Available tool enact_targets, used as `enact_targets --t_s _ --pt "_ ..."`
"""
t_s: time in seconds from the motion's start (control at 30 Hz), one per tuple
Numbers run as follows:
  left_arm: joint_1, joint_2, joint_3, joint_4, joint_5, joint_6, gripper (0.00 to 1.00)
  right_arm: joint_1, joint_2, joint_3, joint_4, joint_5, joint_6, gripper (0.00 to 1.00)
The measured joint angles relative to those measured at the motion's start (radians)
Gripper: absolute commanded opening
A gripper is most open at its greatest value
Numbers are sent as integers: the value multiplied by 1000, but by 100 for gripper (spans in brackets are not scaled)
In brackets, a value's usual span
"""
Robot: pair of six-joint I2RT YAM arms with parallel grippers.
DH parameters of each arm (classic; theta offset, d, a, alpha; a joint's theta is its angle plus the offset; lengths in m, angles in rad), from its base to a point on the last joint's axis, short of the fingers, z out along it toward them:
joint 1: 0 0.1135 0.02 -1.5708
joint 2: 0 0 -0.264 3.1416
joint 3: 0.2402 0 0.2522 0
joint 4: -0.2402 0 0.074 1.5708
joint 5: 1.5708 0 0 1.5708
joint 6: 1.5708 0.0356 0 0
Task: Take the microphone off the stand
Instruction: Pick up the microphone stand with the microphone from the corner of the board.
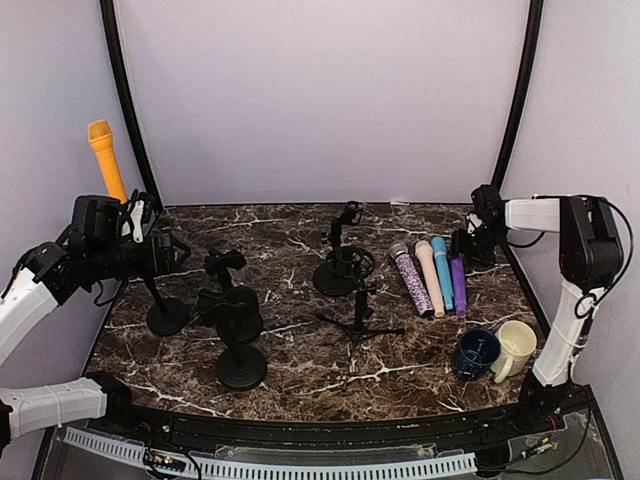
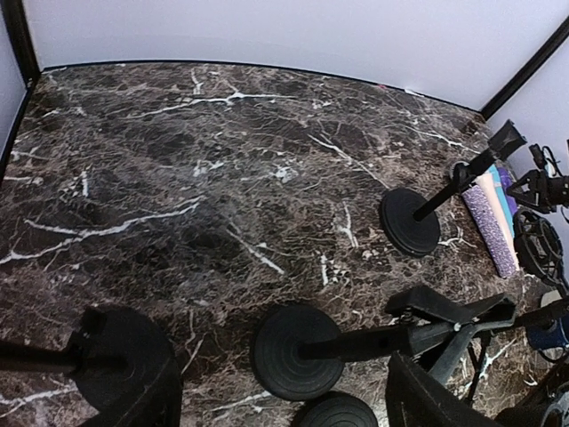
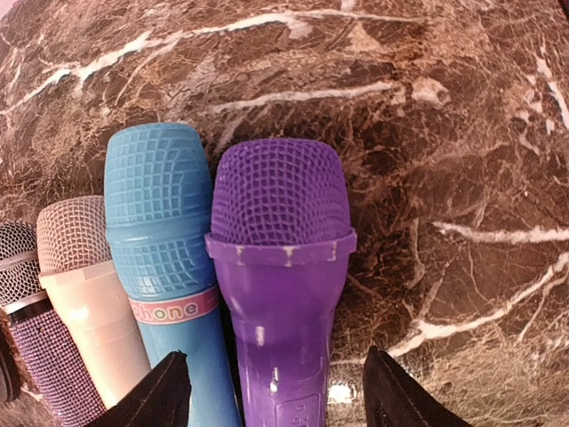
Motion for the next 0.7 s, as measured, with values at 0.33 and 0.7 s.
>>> enact_targets --t_s 0.33,0.7 --pt "0 -75 84 -192 -139 -104 78 -2 -111 -60 43 -30 21 73" --pt "3 -134 79 -315 -340 -222 76 -2 -193 -96 101 -68 41 74"
